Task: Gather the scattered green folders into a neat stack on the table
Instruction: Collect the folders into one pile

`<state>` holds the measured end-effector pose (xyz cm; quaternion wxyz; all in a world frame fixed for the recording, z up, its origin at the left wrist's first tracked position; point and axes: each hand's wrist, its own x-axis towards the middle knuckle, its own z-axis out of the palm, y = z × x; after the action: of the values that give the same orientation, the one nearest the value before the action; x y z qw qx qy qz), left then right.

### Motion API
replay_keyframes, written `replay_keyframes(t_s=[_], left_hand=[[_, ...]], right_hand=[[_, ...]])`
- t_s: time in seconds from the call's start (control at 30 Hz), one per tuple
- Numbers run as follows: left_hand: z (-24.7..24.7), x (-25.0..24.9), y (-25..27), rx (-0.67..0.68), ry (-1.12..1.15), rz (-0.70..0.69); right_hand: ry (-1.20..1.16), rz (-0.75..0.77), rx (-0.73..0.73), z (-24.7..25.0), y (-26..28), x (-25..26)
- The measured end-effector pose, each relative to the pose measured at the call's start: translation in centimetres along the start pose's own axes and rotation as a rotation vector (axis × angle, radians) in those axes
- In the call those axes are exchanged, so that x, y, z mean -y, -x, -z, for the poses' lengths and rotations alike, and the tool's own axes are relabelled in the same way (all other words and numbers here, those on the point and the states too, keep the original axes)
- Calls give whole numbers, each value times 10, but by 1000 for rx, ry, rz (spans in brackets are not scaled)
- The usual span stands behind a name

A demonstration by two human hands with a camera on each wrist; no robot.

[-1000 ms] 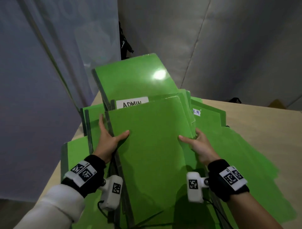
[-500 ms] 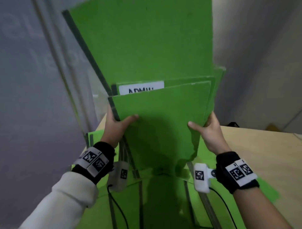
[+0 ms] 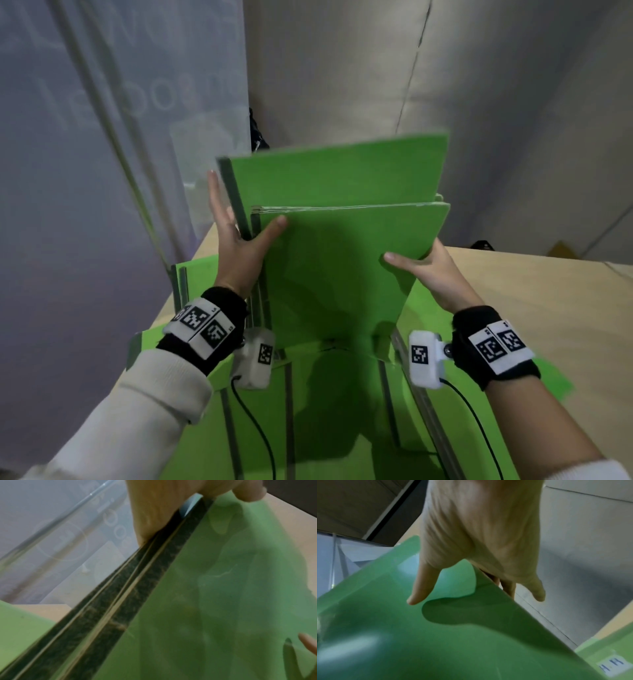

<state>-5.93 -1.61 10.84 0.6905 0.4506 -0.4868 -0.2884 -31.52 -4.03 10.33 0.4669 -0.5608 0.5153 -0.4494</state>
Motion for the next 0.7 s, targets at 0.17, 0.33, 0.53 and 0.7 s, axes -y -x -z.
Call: replay_keyframes(t_s=[0.17,0.33,0.53,0.7], left_hand=[[4,3,1,83,71,3],[11,40,18,187,18,234],[18,77,36,206,-156,401],[16,72,17,146,-68,478]], right_hand=[[-49,11,-30,4,0,-12],[3,-55,-74,-8,1,-26],[-7,-82,-203,-24,7,-30],[128,-45,-201,-9,-5,-28]])
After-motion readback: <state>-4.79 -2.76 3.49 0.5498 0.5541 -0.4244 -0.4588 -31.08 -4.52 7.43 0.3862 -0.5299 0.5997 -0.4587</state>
